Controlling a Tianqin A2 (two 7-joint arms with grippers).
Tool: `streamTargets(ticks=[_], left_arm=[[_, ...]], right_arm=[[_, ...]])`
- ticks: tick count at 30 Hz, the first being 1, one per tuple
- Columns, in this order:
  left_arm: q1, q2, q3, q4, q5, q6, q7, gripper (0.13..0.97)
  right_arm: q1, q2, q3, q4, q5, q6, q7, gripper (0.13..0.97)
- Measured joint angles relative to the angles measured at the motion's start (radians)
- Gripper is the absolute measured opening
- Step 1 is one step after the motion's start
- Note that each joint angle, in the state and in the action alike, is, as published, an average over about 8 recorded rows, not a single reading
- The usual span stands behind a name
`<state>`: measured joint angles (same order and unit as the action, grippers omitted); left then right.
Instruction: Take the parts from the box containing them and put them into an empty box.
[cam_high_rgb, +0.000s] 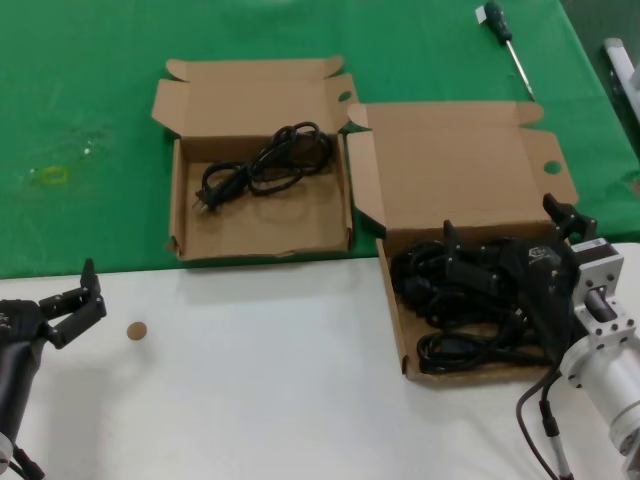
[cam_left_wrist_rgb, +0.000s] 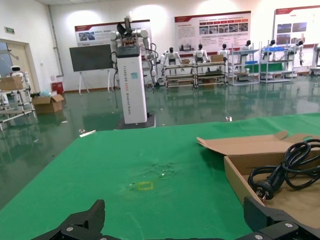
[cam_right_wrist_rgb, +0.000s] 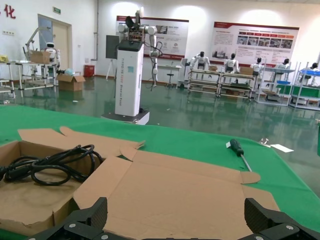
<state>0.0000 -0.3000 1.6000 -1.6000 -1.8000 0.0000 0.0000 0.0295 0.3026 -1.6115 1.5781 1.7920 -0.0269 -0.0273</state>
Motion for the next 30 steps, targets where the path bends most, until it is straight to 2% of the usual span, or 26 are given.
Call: streamTargets(ticks=[30], left_arm=[[0.000, 0.000, 0.000, 0.000, 0.000, 0.000, 0.000, 0.966]], right_arm=[[0.000, 0.000, 0.000, 0.000, 0.000, 0.000, 0.000, 0.966]])
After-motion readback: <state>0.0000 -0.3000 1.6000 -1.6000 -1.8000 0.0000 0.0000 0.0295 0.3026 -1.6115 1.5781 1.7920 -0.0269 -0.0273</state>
